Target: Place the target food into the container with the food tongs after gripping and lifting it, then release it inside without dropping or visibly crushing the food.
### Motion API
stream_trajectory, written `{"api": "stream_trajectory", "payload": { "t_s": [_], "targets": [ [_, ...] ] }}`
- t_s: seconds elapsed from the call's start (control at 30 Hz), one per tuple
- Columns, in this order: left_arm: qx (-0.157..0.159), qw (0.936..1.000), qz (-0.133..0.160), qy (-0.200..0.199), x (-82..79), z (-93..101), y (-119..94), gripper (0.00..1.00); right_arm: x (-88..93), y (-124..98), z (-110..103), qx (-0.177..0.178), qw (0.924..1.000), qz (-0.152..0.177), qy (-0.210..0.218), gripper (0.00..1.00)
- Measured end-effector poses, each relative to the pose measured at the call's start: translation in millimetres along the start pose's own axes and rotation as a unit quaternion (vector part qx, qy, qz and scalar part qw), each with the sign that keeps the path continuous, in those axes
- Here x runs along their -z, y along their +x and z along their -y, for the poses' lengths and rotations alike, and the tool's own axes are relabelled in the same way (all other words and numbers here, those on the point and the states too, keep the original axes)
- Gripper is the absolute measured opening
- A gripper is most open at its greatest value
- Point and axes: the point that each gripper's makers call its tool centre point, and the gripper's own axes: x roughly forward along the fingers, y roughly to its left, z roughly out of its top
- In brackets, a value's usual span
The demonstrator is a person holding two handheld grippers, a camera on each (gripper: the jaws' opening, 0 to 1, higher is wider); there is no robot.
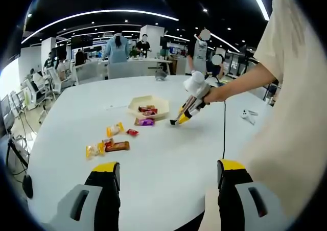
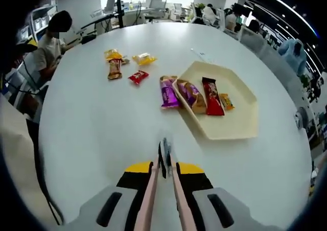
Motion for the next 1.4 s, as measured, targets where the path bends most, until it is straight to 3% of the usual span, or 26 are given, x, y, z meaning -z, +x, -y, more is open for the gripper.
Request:
{"api": "stream_trajectory", "payload": {
  "t_s": [0.3, 0.6, 1.0, 1.4],
  "targets": [
    [0.002, 1.0000, 0.004, 0.001, -1.0, 0.7, 0, 0.78, -12.2, -11, -3, 0.004, 0.9999, 0.013, 0.005, 0.16],
    [0.003, 1.0000, 0.006, 0.002, -0.4, 1.2, -2, 0.78, -35.9, -24, 2, 0.019, 0.9990, 0.041, 0.001, 0.16],
    [0.002, 0.9999, 0.012, 0.007, -3.7, -0.2, -4, 0.77, -74.7, -41, 30, 0.039, 0.9958, 0.082, 0.007, 0.17],
    [-0.002, 0.9999, 0.011, 0.005, -1.6, 0.1, -8, 0.77, -86.8, -42, 51, 0.056, 0.9939, 0.095, 0.011, 0.17]
  ]
}}
